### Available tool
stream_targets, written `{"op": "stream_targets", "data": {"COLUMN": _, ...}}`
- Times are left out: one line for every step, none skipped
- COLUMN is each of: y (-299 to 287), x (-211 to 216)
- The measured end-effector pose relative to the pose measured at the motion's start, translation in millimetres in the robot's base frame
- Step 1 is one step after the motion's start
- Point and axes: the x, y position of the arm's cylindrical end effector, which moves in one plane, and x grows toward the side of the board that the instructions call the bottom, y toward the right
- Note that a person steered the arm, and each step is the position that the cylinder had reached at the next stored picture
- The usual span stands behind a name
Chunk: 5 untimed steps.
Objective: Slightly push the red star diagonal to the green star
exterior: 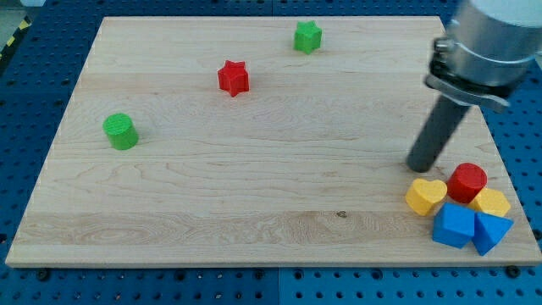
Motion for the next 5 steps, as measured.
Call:
{"op": "stream_targets", "data": {"y": -65, "x": -19}}
{"op": "stream_targets", "data": {"y": -128, "x": -33}}
{"op": "stream_targets", "data": {"y": -187, "x": -60}}
{"op": "stream_targets", "data": {"y": -221, "x": -99}}
{"op": "stream_targets", "data": {"y": -247, "x": -138}}
